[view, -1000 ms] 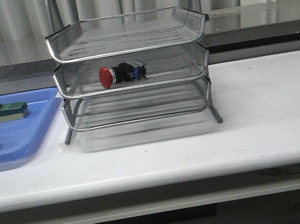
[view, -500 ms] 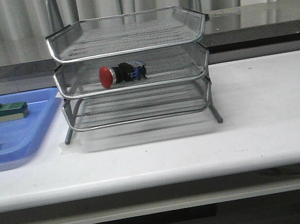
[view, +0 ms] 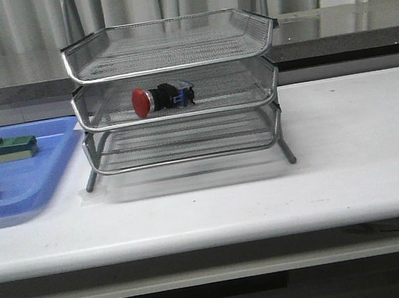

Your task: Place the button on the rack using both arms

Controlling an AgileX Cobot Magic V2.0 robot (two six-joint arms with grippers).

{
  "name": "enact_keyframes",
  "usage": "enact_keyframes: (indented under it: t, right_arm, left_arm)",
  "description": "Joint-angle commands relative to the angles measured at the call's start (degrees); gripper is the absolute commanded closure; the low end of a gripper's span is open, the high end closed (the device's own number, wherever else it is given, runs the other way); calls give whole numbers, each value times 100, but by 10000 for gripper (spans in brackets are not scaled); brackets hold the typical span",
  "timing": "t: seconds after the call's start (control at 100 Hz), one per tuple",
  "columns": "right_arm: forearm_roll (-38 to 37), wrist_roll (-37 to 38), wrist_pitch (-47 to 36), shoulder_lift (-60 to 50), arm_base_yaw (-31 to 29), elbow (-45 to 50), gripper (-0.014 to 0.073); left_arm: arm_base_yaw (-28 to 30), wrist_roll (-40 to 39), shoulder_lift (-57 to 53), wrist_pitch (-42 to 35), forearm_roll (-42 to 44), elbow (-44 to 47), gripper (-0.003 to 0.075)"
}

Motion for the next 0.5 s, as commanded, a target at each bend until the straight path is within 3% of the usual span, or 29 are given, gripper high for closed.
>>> enact_keyframes:
  t: [0.0,0.39,0.49]
  right_arm:
    - [-35,-6,-504,-116,-49,-112,655]
    - [-35,-6,-504,-116,-49,-112,655]
    - [-35,-6,-504,-116,-49,-112,655]
  left_arm:
    - [15,-57,36,-443,-73,-160,741]
    - [15,-93,36,-453,416,-124,741]
    - [15,-886,36,-547,1050,2,741]
